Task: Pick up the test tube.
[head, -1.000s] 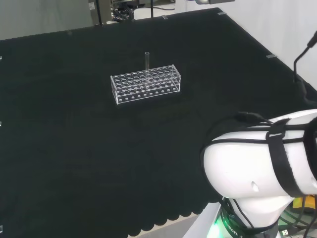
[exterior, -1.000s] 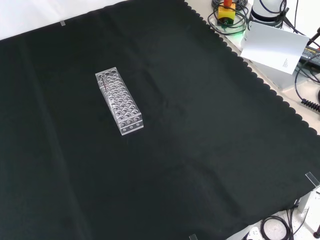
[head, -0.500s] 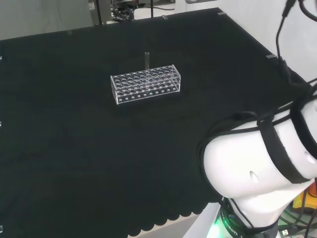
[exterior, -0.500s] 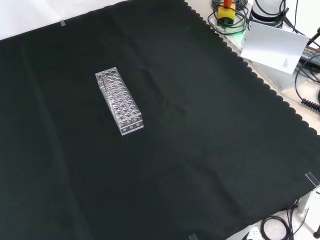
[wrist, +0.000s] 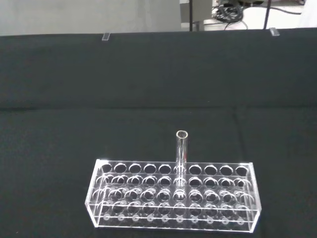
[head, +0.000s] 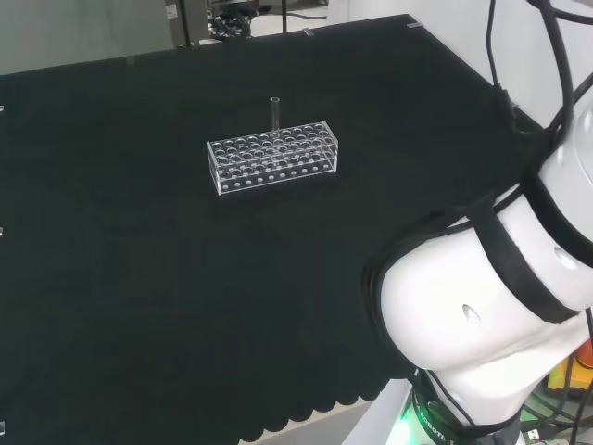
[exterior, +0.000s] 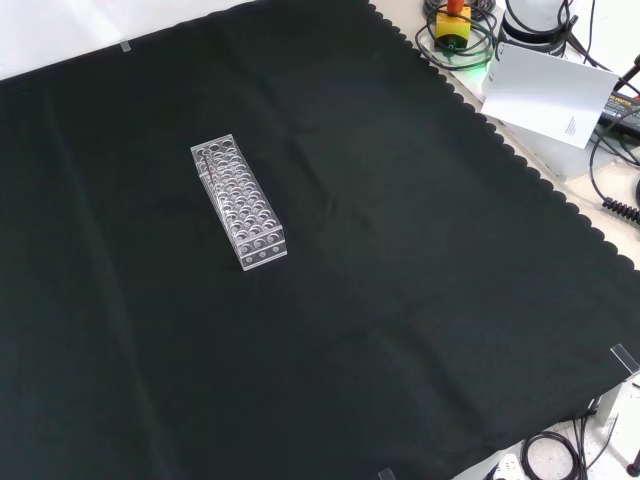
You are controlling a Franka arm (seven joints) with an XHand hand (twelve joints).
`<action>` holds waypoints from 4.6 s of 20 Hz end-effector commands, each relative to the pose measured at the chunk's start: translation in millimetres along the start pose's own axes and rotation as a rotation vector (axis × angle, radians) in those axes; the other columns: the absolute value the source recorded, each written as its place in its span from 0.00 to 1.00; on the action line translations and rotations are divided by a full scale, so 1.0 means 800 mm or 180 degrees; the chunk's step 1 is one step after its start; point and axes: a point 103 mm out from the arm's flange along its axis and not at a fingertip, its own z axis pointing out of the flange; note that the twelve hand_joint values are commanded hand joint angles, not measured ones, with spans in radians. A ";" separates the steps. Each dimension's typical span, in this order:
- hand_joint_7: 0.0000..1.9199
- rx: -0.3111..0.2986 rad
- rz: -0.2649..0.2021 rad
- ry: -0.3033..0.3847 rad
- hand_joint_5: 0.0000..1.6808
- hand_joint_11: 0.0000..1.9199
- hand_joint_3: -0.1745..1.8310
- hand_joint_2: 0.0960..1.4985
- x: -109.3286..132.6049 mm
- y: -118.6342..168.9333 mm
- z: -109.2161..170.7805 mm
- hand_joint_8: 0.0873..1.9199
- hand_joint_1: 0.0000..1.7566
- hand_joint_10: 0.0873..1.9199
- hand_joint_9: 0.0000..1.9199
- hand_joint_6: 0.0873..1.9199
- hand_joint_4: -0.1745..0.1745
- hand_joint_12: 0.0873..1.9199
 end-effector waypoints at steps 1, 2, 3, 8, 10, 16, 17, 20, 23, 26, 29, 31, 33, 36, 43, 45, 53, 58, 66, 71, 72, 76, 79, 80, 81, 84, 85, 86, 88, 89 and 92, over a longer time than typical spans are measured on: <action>0.02 0.0158 -0.0044 0.0060 0.14 0.00 0.00 0.68 -0.009 0.047 0.026 0.40 0.43 0.48 0.02 0.00 0.39 0.76; 0.02 0.0189 -0.0039 0.0041 0.15 0.00 0.00 0.68 -0.009 0.052 0.029 0.40 0.43 0.48 0.03 0.00 0.41 0.76; 0.02 0.0224 -0.0030 0.0021 0.15 0.00 0.00 0.68 -0.008 0.058 0.033 0.40 0.44 0.48 0.03 0.00 0.42 0.76; 0.00 0.0440 0.0015 -0.0030 0.16 0.00 0.00 0.68 -0.007 0.086 0.057 0.41 0.44 0.49 0.02 0.00 0.51 0.76; 0.00 0.0519 0.0025 -0.0040 0.16 0.00 0.00 0.68 -0.008 0.096 0.068 0.41 0.44 0.49 0.02 0.00 0.57 0.76; 0.00 0.0688 0.0005 -0.0113 0.17 0.00 0.00 0.68 -0.007 0.120 0.101 0.40 0.44 0.50 0.01 0.00 0.58 0.75; 0.01 0.0721 0.0004 -0.0121 0.17 0.00 0.00 0.68 -0.006 0.123 0.107 0.40 0.45 0.51 0.02 0.00 0.56 0.75; 0.04 0.0812 0.0008 -0.0110 0.19 0.00 0.00 0.67 -0.004 0.132 0.126 0.41 0.46 0.51 0.03 0.00 0.48 0.76; 0.05 0.0893 0.0007 -0.0101 0.20 0.00 0.00 0.66 -0.003 0.140 0.141 0.41 0.47 0.51 0.04 0.00 0.46 0.77; 0.05 0.0981 0.0004 -0.0108 0.20 0.00 0.00 0.66 -0.003 0.147 0.156 0.42 0.47 0.51 0.04 0.00 0.45 0.77; 0.05 0.1076 0.0005 -0.0126 0.20 0.00 0.00 0.66 -0.006 0.152 0.170 0.42 0.47 0.51 0.04 0.00 0.44 0.77; 0.05 0.1140 0.0016 -0.0133 0.20 0.00 0.00 0.66 -0.009 0.155 0.180 0.42 0.47 0.51 0.04 0.00 0.44 0.77; 0.05 0.1192 0.0026 -0.0142 0.20 0.00 0.00 0.66 -0.012 0.157 0.189 0.42 0.47 0.51 0.04 0.00 0.43 0.77; 0.06 0.1277 0.0045 -0.0163 0.20 0.00 0.00 0.66 -0.017 0.162 0.203 0.42 0.47 0.50 0.04 0.00 0.43 0.77; 0.07 0.1416 0.0047 -0.0197 0.20 0.00 0.00 0.66 -0.023 0.173 0.231 0.43 0.47 0.50 0.05 0.00 0.43 0.77; 0.07 0.1444 0.0042 -0.0194 0.20 0.00 0.00 0.66 -0.023 0.175 0.239 0.43 0.47 0.50 0.05 0.00 0.43 0.77; 0.08 0.1507 0.0034 -0.0257 0.20 0.00 0.00 0.66 -0.024 0.182 0.263 0.43 0.47 0.50 0.05 0.00 0.42 0.77; 0.08 0.1555 0.0049 -0.0290 0.20 0.00 0.00 0.66 -0.028 0.184 0.275 0.43 0.47 0.51 0.06 0.00 0.41 0.77; 0.12 0.1555 0.0037 -0.0286 0.22 0.00 0.00 0.66 -0.026 0.187 0.289 0.45 0.48 0.49 0.09 0.00 0.39 0.79; 0.18 0.1490 0.0016 -0.0271 0.23 0.00 0.00 0.66 -0.024 0.192 0.292 0.45 0.49 0.47 0.13 0.00 0.36 0.80; 0.19 0.1473 0.0017 -0.0265 0.24 0.00 0.00 0.66 -0.023 0.194 0.292 0.45 0.49 0.47 0.14 0.00 0.36 0.80; 0.24 0.1420 0.0003 -0.0267 0.26 0.02 0.00 0.66 -0.020 0.199 0.292 0.44 0.50 0.45 0.18 0.00 0.34 0.79; 0.28 0.1396 -0.0003 -0.0278 0.28 0.04 0.00 0.66 -0.019 0.202 0.292 0.44 0.51 0.44 0.21 0.00 0.31 0.79; 0.30 0.1390 -0.0005 -0.0287 0.28 0.04 0.00 0.66 -0.019 0.203 0.292 0.44 0.51 0.43 0.22 0.00 0.31 0.78; 0.31 0.1423 -0.0010 -0.0345 0.29 0.05 0.00 0.66 -0.019 0.204 0.293 0.44 0.52 0.43 0.23 0.00 0.30 0.78; 0.34 0.1367 0.0007 -0.0325 0.31 0.06 0.00 0.67 -0.019 0.204 0.293 0.43 0.53 0.41 0.26 0.00 0.29 0.77; 0.36 0.1355 0.0011 -0.0330 0.32 0.07 0.00 0.67 -0.019 0.205 0.293 0.43 0.53 0.41 0.28 0.00 0.28 0.77; 0.37 0.1341 0.0012 -0.0343 0.33 0.08 0.00 0.67 -0.019 0.207 0.293 0.43 0.54 0.40 0.29 0.00 0.27 0.77; 0.41 0.1321 0.0007 -0.0335 0.37 0.10 0.00 0.67 -0.020 0.208 0.294 0.42 0.54 0.38 0.33 0.00 0.24 0.76; 0.44 0.1303 0.0006 -0.0332 0.39 0.11 0.00 0.67 -0.020 0.208 0.294 0.42 0.55 0.37 0.35 0.02 0.23 0.75; 0.51 0.1223 0.0008 -0.0332 0.44 0.15 0.00 0.68 -0.019 0.210 0.295 0.40 0.56 0.33 0.43 0.09 0.16 0.73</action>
